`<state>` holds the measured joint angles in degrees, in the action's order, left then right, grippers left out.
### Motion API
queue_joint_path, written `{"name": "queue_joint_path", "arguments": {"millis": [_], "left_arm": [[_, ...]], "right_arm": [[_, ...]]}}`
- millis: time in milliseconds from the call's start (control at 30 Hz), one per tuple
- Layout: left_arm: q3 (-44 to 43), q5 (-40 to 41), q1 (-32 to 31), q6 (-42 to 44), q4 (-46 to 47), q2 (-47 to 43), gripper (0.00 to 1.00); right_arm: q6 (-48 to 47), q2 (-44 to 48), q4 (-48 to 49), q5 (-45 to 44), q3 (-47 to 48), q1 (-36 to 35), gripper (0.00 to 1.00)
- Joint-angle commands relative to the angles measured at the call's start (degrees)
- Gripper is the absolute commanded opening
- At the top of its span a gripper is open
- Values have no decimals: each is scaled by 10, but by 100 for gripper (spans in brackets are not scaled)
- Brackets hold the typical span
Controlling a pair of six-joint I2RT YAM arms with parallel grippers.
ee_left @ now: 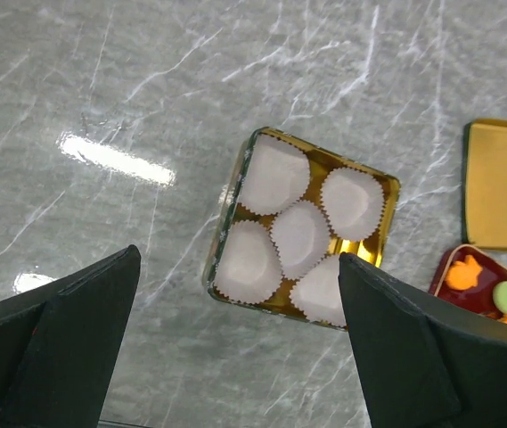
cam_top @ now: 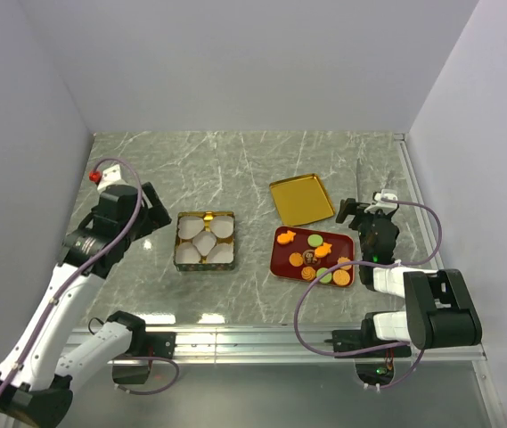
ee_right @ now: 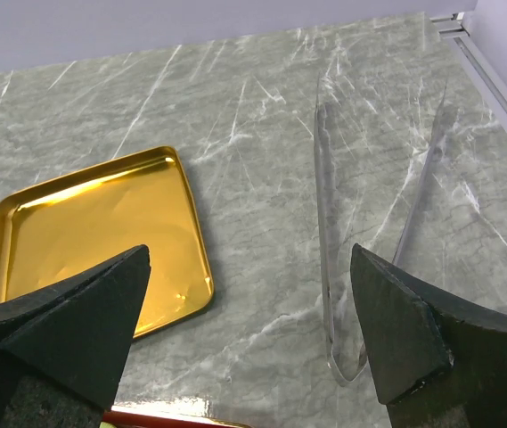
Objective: Pack the cookies
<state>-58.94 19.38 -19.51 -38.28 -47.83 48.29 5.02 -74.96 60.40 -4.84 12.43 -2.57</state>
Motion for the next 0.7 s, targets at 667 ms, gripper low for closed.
{"name": "queue_joint_path", "arguments": {"millis": [667], "left_arm": [[-102, 55, -3, 53, -37, 29, 99]], "right_arm": [[-5, 7, 28, -3, 1, 3, 100]]}}
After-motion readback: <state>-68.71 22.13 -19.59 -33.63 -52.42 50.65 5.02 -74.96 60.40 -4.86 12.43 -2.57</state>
